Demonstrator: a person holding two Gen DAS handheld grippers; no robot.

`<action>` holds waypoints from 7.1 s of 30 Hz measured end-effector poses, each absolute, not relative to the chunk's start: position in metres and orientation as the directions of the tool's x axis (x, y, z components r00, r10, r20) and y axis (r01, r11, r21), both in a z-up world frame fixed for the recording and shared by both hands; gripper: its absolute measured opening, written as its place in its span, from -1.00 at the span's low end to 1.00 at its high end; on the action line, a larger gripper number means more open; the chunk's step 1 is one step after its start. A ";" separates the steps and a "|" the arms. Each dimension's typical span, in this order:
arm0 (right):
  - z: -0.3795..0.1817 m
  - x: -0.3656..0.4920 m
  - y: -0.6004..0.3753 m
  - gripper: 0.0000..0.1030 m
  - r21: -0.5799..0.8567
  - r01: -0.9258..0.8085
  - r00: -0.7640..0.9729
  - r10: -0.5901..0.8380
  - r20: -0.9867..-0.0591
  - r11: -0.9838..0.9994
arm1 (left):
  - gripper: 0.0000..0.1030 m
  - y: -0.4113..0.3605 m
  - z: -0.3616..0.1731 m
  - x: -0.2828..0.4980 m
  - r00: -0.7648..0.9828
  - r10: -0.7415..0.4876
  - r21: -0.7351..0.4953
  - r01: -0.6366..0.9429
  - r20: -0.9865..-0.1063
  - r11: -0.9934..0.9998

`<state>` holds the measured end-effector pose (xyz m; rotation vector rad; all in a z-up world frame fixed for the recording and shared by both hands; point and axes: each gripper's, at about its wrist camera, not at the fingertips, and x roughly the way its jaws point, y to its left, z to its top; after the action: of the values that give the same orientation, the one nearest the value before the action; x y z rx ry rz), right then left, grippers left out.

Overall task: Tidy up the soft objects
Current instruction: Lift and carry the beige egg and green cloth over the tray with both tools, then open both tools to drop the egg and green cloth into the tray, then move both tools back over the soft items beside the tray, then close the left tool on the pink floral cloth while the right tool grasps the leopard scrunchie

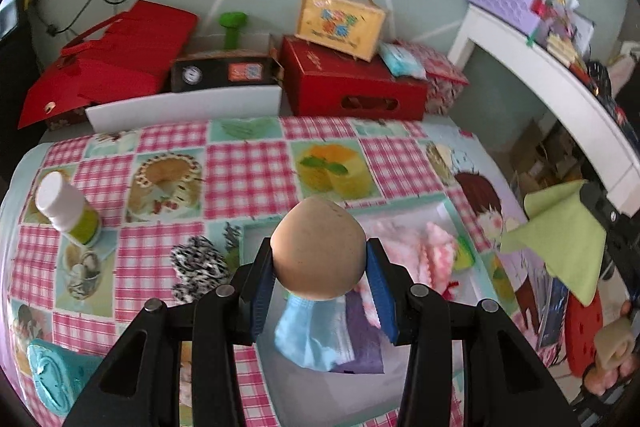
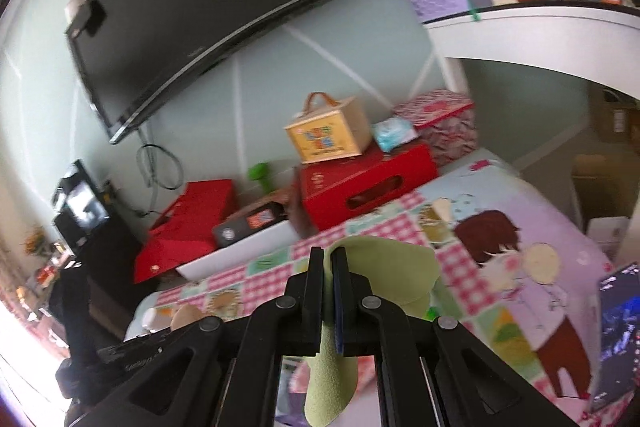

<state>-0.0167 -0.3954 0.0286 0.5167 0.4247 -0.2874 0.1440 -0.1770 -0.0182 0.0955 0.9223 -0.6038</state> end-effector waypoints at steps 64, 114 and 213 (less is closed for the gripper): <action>-0.085 0.061 -0.378 0.89 0.093 0.512 0.453 -0.177 -0.874 0.854 | 0.94 -0.186 -0.090 0.162 0.404 -0.276 -0.107 0.392 -0.872 0.914; -0.044 0.084 -0.292 1.00 0.163 0.291 0.594 -0.045 -0.803 0.943 | 0.95 -0.074 -0.051 0.189 0.463 -0.257 -0.171 0.220 -0.848 0.960; -0.129 0.180 -0.174 -0.10 0.313 -0.071 0.520 0.304 -0.799 0.947 | -0.05 -0.022 -0.142 0.146 0.365 -0.166 -0.218 -0.106 -0.916 0.970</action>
<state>0.1797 -0.1737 -0.1286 0.2545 1.0019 0.2277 0.1463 -0.0216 -0.1421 -0.2575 1.2002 -0.0386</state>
